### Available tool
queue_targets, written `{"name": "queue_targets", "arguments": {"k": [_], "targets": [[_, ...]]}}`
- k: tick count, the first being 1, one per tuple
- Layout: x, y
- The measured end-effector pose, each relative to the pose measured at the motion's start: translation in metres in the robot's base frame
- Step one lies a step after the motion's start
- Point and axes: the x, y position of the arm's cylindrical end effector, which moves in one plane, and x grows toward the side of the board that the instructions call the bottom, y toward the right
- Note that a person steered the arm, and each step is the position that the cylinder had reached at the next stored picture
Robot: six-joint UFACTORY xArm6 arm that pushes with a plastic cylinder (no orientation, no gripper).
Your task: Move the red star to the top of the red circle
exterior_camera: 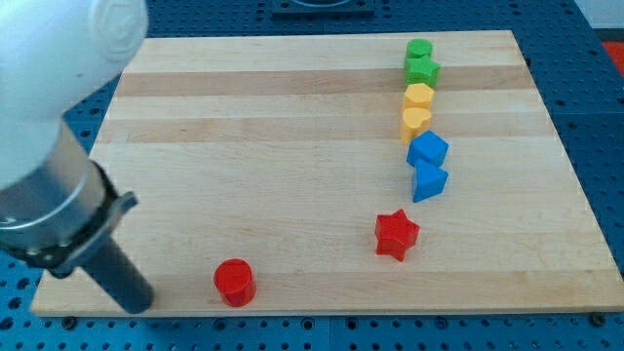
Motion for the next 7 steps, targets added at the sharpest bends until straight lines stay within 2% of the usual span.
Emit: {"name": "queue_targets", "arguments": {"k": [2, 4, 5, 6, 7], "targets": [[-0.001, 0.085], [-0.009, 0.209], [-0.004, 0.213], [-0.013, 0.281], [-0.049, 0.281]]}}
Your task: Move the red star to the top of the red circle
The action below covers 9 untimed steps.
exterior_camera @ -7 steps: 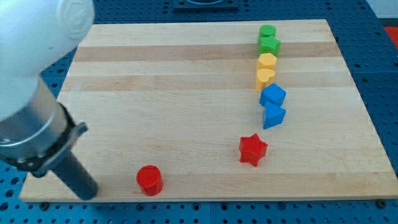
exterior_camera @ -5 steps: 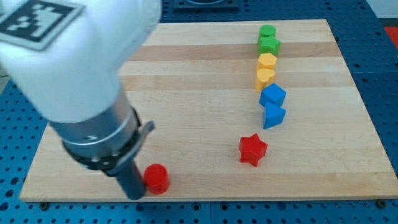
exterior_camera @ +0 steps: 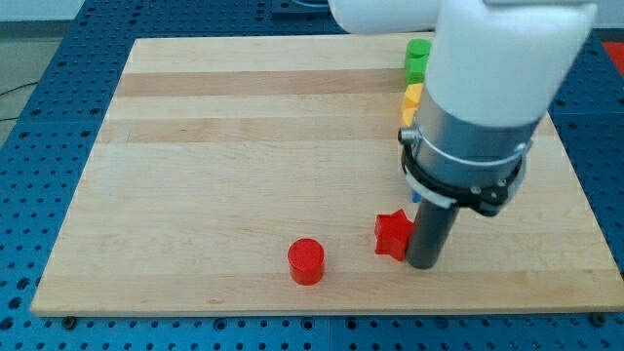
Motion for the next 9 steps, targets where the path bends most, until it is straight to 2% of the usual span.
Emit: {"name": "queue_targets", "arguments": {"k": [1, 3, 4, 5, 6, 7, 8, 9], "targets": [[-0.003, 0.017], [-0.037, -0.064], [-0.055, -0.043], [-0.032, -0.073], [-0.028, -0.083], [0.001, -0.002], [0.049, -0.016], [0.048, -0.044]]}}
